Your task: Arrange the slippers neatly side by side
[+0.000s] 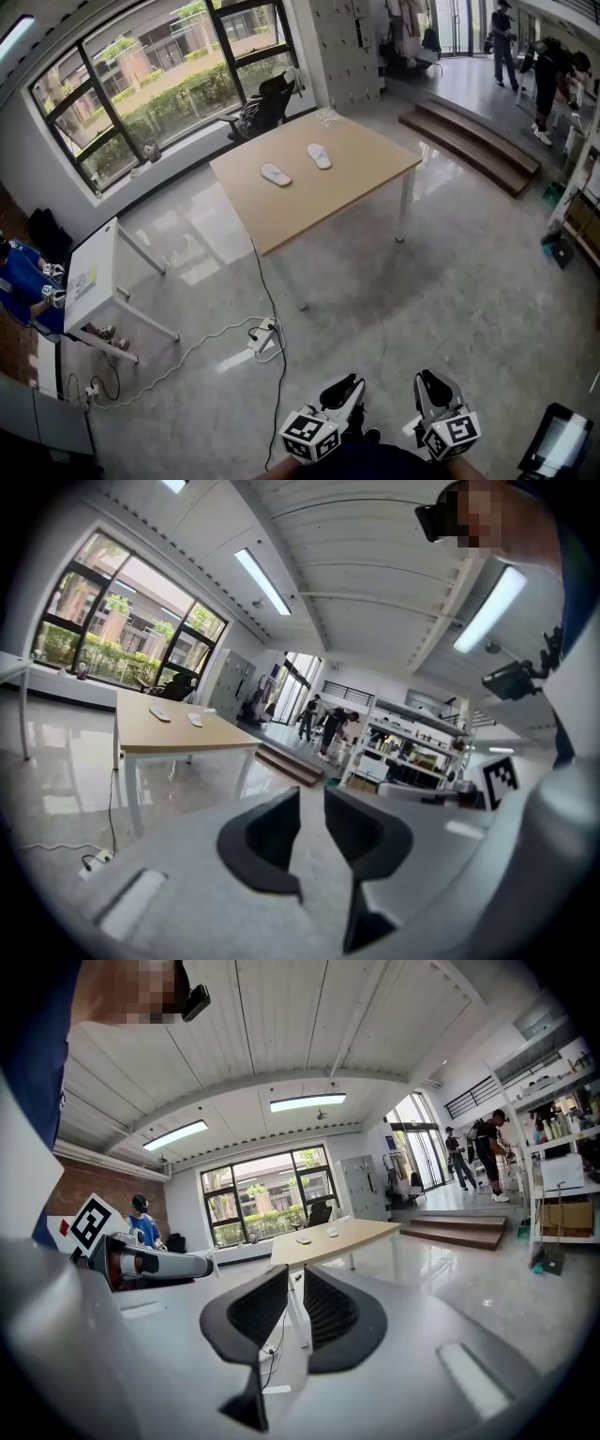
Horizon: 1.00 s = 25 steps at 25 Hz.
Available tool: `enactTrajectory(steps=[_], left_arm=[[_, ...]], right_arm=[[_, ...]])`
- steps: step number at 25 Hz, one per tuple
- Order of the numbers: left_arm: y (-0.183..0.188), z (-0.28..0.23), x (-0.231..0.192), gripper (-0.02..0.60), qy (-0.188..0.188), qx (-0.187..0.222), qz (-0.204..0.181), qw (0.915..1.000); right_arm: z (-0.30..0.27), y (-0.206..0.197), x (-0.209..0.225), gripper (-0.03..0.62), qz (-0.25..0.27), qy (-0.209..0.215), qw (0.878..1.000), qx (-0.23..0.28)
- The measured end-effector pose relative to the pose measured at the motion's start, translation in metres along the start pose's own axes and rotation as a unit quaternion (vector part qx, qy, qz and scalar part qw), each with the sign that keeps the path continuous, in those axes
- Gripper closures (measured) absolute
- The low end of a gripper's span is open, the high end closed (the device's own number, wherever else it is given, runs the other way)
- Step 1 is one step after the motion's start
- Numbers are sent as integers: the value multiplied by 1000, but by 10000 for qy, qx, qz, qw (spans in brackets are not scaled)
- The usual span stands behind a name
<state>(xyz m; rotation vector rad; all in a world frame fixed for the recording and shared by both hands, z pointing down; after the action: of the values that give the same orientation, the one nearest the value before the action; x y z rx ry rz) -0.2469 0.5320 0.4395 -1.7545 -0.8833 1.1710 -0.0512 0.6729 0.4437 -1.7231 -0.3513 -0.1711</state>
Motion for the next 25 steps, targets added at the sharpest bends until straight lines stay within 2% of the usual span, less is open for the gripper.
enactTrajectory(steps=[5, 11, 18, 25], left_arm=[[14, -41, -35, 499, 14, 63, 81, 9999], [51, -91, -82, 499, -55, 194, 119, 9997], [97, -126, -162, 511, 329, 535, 108, 9980], [125, -144, -208, 511, 579, 733, 202, 9954]], right_arm=[[-46, 13, 25, 543, 99, -55, 9999, 7], [-111, 42, 46, 543, 161, -162, 9997, -17], [-207, 72, 53, 543, 267, -87, 9996, -73], [-271, 94, 51, 540, 449, 178, 9987, -182]])
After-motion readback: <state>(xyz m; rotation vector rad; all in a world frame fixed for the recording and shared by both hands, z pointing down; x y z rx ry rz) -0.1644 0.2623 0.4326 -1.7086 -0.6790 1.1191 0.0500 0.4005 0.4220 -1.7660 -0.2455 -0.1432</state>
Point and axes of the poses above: the fingertips, and each gripper's own axes: z backward along the fingers, x to its right, y out of its top, the point moved 10 cm from there along z, backward along the fingers, and after that the axes turned 3 degrees about -z, right-handed, at the moved point
